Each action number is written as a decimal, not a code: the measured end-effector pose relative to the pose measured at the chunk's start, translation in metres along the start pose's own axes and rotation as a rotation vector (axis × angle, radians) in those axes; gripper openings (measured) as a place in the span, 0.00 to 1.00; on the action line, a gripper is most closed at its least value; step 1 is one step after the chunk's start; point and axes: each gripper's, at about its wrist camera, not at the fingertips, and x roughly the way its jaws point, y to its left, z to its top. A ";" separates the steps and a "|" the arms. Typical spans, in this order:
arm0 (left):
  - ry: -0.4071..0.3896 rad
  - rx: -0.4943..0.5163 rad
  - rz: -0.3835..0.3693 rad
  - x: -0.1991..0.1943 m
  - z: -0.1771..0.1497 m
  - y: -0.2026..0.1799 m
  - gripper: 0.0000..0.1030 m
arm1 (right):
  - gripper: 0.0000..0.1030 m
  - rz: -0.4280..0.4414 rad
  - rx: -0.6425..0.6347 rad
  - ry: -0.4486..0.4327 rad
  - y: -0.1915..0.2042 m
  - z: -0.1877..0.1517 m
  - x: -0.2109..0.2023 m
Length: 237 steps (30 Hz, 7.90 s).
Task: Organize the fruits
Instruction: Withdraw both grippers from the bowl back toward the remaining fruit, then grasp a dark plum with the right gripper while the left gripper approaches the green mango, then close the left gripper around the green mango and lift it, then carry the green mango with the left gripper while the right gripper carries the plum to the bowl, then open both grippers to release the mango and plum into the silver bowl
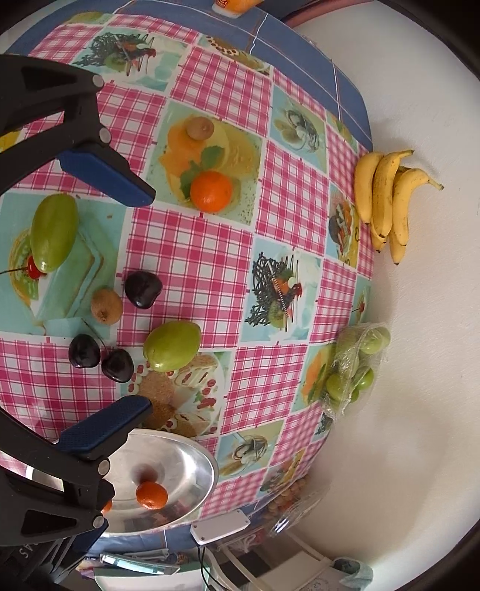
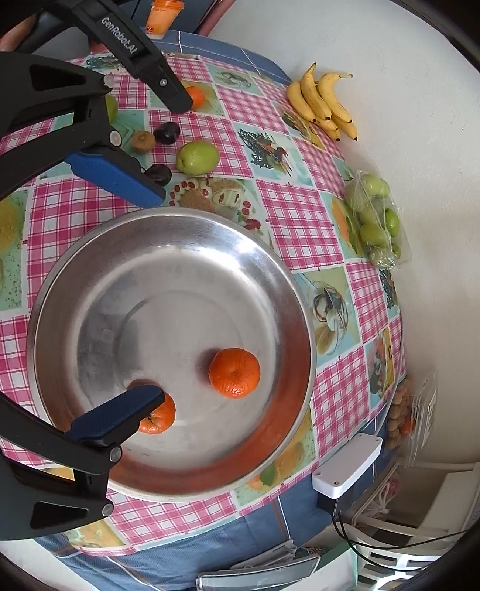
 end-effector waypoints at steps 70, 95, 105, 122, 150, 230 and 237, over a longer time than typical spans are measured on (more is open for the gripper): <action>0.283 -0.304 -0.068 0.033 -0.042 0.090 0.90 | 0.26 0.061 -0.256 0.214 0.127 -0.031 0.072; 0.314 -0.154 -0.048 0.038 -0.046 0.068 0.74 | 0.26 0.075 -0.173 0.251 0.102 -0.048 0.041; 0.307 -0.010 0.044 0.039 -0.049 0.053 0.74 | 0.26 0.071 -0.164 0.282 0.096 -0.058 0.036; 0.305 0.069 0.051 0.045 -0.050 0.036 0.59 | 0.26 0.075 -0.161 0.290 0.097 -0.056 0.036; 0.159 0.075 -0.054 -0.004 -0.028 0.019 0.59 | 0.26 0.086 -0.012 0.162 0.054 -0.029 0.004; 0.175 0.419 -0.168 0.028 -0.022 -0.128 0.63 | 0.39 0.017 0.290 0.079 -0.056 0.010 0.003; 0.175 0.225 -0.111 0.029 -0.005 -0.088 0.63 | 0.39 0.018 0.275 0.087 -0.055 0.008 0.004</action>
